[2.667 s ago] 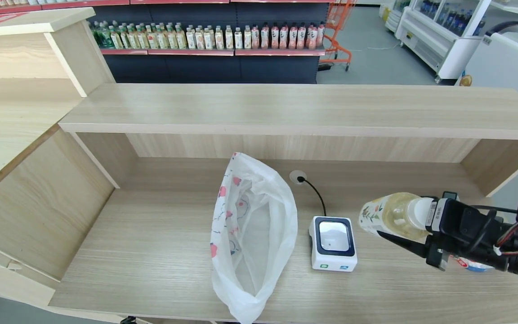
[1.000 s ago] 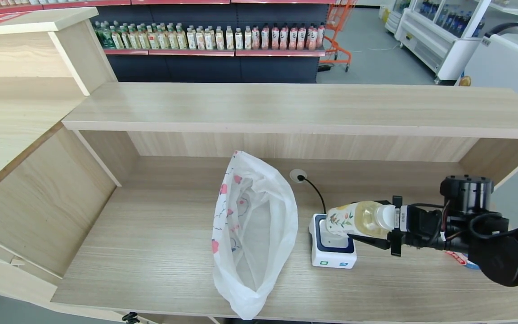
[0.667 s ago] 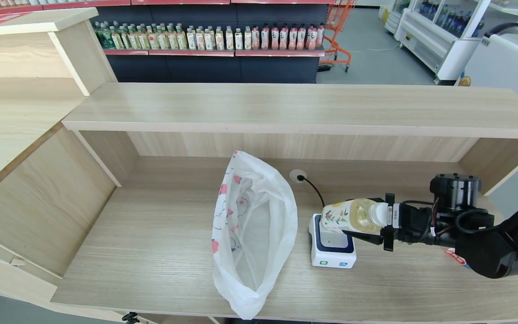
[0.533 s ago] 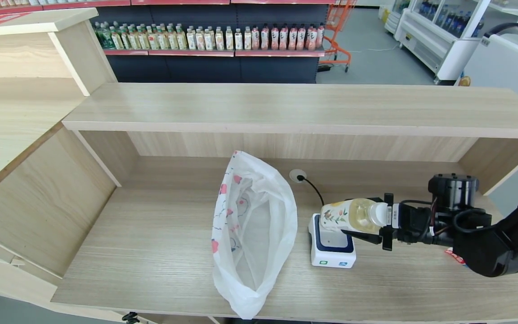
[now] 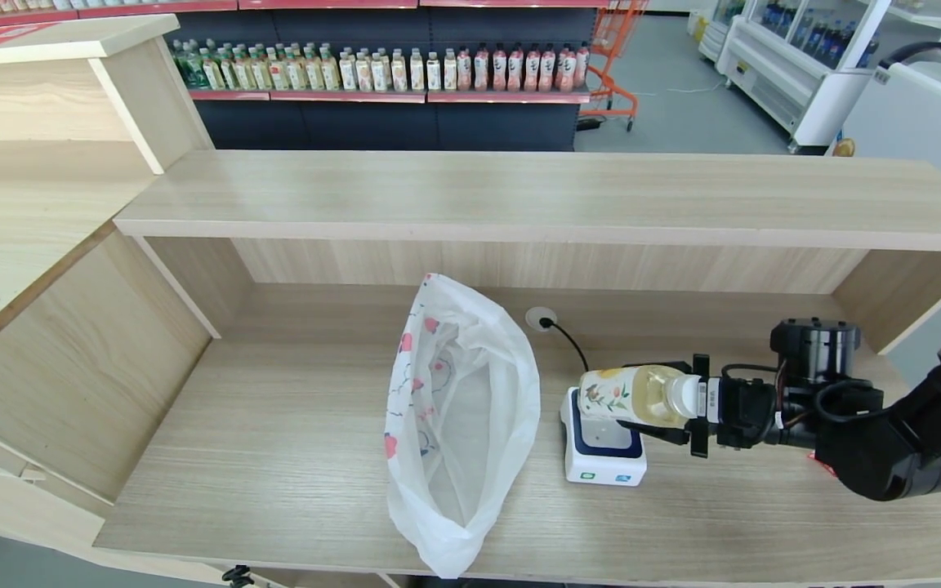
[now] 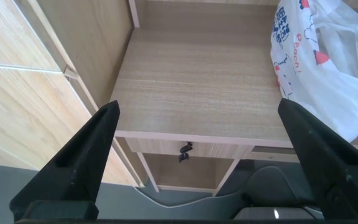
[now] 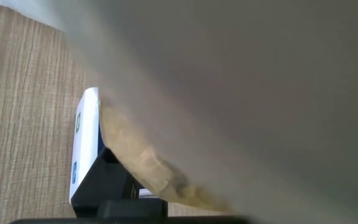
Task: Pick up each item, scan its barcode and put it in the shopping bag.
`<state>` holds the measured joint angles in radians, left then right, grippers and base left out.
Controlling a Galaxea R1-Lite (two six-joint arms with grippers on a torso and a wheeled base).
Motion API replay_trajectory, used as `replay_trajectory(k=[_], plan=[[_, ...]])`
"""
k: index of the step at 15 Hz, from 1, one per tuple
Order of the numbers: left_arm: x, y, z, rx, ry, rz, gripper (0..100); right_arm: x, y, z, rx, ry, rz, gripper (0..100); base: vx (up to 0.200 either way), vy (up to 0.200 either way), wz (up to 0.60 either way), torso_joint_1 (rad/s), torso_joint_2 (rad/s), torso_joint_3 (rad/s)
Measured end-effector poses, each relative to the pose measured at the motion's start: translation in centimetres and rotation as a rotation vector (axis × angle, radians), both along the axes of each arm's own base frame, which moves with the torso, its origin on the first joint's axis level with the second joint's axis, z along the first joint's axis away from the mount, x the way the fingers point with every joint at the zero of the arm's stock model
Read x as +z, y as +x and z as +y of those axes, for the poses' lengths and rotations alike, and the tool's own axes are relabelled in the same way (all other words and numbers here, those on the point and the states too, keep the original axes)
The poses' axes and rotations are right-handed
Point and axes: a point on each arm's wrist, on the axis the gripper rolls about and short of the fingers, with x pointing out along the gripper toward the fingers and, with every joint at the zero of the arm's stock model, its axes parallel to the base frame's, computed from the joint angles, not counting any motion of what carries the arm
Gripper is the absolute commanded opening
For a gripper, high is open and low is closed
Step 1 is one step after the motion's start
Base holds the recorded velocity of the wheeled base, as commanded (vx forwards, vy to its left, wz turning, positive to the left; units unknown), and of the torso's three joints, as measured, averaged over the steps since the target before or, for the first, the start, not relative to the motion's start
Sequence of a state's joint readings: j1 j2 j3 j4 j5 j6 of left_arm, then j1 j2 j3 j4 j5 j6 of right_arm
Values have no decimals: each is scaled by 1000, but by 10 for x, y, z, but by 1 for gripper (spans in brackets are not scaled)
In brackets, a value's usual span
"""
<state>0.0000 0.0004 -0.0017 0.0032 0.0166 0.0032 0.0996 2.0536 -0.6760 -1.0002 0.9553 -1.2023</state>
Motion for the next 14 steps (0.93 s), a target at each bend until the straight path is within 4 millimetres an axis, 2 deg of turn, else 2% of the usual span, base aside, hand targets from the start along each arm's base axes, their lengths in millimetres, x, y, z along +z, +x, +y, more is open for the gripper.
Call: replay_trajectory(k=[3, 5, 8, 10, 14], plan=[[0, 0, 0, 0, 0, 0, 100, 4, 0, 0, -11, 13, 18, 0, 0, 0, 0, 0, 0, 0], [0, 0, 0, 0, 0, 0, 100, 15, -1, -1, -42, 70, 83, 0, 0, 0, 0, 0, 0, 0], [0, 0, 0, 0, 0, 0, 100, 46, -11, -1, -72, 179, 167, 0, 0, 0, 0, 0, 0, 0], [0, 0, 0, 0, 0, 0, 100, 71, -25, 0, -96, 265, 240, 0, 0, 0, 0, 0, 0, 0], [0, 0, 0, 0, 0, 0, 100, 101, -51, 15, -309, 520, 499, 0, 0, 0, 0, 0, 0, 0]])
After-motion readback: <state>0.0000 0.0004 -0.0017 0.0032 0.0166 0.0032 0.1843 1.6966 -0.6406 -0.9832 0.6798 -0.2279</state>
